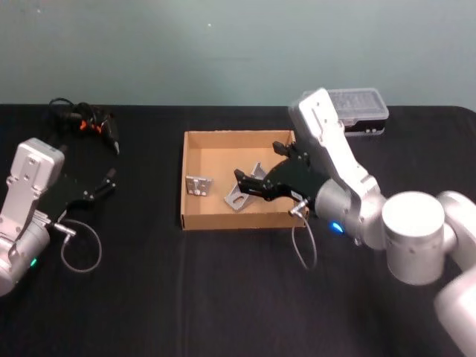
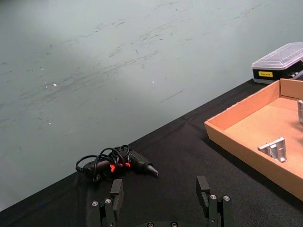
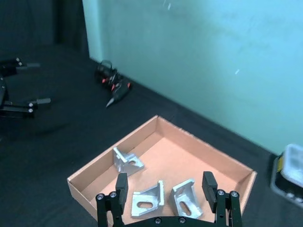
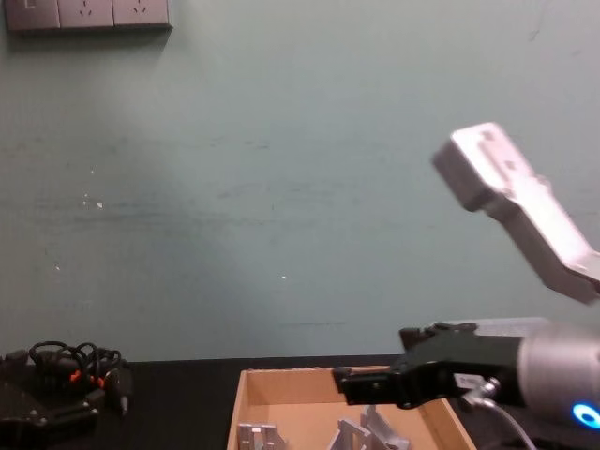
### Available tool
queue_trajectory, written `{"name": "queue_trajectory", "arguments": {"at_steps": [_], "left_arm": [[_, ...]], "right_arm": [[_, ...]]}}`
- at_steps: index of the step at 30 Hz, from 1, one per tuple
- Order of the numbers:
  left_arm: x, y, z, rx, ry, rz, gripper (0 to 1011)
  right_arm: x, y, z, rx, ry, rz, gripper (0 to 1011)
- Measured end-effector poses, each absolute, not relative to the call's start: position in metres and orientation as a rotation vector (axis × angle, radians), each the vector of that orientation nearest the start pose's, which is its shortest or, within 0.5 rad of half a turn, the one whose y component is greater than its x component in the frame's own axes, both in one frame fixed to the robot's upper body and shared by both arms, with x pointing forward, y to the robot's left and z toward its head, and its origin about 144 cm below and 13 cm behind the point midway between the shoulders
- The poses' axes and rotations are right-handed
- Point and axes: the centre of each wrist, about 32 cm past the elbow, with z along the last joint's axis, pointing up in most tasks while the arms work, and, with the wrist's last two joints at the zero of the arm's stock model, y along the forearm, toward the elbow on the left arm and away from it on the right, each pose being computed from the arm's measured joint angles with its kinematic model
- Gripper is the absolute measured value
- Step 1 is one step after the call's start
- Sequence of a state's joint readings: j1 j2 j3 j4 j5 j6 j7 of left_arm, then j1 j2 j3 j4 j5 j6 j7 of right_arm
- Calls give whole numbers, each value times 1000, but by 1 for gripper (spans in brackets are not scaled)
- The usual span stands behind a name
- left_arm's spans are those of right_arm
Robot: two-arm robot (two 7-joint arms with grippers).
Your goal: Use one hand to pick up the angle iron from the table and place it into the box.
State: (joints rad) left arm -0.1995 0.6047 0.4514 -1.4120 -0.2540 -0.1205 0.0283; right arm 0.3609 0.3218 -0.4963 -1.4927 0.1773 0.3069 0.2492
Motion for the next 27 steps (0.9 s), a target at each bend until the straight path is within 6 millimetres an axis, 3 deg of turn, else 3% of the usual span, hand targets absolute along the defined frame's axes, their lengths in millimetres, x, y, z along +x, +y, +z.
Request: {"name": "queue_trajectory", "arguments": {"at_steps": [9,15,27], "left_arm": [[489,310,1140,304,-285,1248,1011],[489,310,1140,305,-285,1248,1011],[489,310,1140,304,-285,1248,1011]], "right_arm": [[488,-196,1166,-188,-220,-1030,1000],[480,-202,1146,-153,-226,-1063,1000],[480,-204,1144,-147,-220,-1067,1000]]}}
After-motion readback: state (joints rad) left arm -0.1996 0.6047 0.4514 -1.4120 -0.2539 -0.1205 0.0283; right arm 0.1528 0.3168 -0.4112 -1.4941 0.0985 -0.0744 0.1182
